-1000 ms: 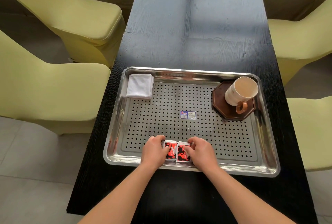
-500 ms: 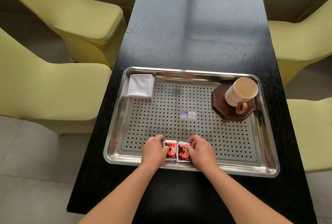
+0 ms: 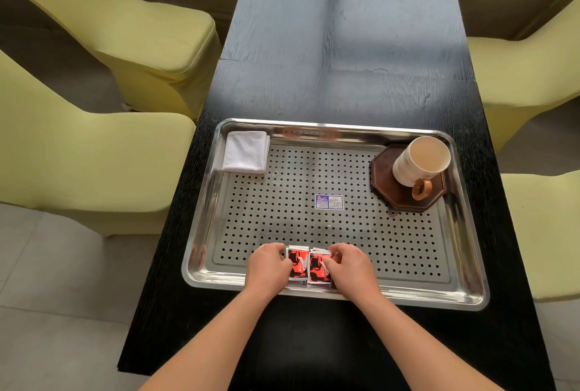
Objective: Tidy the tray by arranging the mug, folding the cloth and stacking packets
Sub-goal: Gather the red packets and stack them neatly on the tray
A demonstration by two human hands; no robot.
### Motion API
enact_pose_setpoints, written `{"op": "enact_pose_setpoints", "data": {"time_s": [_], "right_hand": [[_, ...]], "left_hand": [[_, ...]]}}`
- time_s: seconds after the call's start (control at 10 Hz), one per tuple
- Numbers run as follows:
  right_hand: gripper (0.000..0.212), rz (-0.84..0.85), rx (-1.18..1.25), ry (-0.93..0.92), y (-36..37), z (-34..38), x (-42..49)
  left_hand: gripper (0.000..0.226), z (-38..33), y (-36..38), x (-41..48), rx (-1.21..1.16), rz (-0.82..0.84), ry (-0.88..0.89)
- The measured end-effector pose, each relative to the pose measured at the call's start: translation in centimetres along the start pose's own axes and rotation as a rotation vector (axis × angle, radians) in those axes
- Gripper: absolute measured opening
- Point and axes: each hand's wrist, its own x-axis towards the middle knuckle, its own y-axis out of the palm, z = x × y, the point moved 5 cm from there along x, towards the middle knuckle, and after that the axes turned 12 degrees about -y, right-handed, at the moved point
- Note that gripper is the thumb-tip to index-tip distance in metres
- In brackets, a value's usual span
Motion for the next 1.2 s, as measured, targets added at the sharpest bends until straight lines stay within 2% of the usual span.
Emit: {"op": "enact_pose_setpoints", "data": {"time_s": [0.5,1.0,1.2], "right_hand": [[0.029,0.019,0.008,-0.030,-0.6,-0.1,0.2],[0.029,0.061,0.021,-0.013,-0.7,-0.1,0.1],[0.035,0.018,0.059,-0.049,-2.0,1.1,-0.1]], "left_hand": [[0.051,-0.7,-0.1,0.0,0.022,-0.021,0.036],[0.044,-0.7,-0.4,0.2,0.087,-0.007,0.035],[0.053,-1.2,-1.8,-0.4,0.090,-0.061,0.084]]}}
